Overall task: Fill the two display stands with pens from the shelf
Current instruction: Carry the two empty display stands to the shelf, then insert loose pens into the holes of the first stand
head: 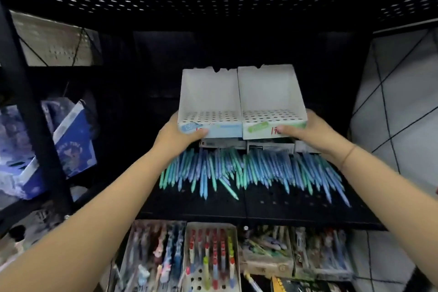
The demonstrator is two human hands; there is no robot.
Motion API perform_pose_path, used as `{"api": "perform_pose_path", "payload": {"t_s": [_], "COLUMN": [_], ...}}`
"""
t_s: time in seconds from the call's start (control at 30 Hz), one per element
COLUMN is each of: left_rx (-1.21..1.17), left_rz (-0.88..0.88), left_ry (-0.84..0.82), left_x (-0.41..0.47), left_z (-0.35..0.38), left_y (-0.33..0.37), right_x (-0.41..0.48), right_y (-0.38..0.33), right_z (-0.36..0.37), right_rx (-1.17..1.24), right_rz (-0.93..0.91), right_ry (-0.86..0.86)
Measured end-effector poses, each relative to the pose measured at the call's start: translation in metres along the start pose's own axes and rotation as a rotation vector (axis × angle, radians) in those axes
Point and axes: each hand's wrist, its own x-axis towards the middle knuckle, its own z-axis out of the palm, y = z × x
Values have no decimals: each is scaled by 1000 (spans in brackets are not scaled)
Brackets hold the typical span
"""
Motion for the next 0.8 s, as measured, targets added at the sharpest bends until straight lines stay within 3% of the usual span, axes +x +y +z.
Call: {"api": "perform_pose_path", "payload": {"t_s": [0.27,0.57,0.8], "left_rx": [-15,15,160], "left_rz": [-61,-87,-165], "left_ry": [-120,-182,-121], "left_x": [61,86,93], "left_z": [26,64,76], "left_y": [-48,-47,-46], "right_x": [49,63,75], "right_y": [47,83,91], "right_z": [26,14,16], "right_rx": [-11,-5,-105], "right_rz": [108,211,238], "right_ry": [34,95,93]}}
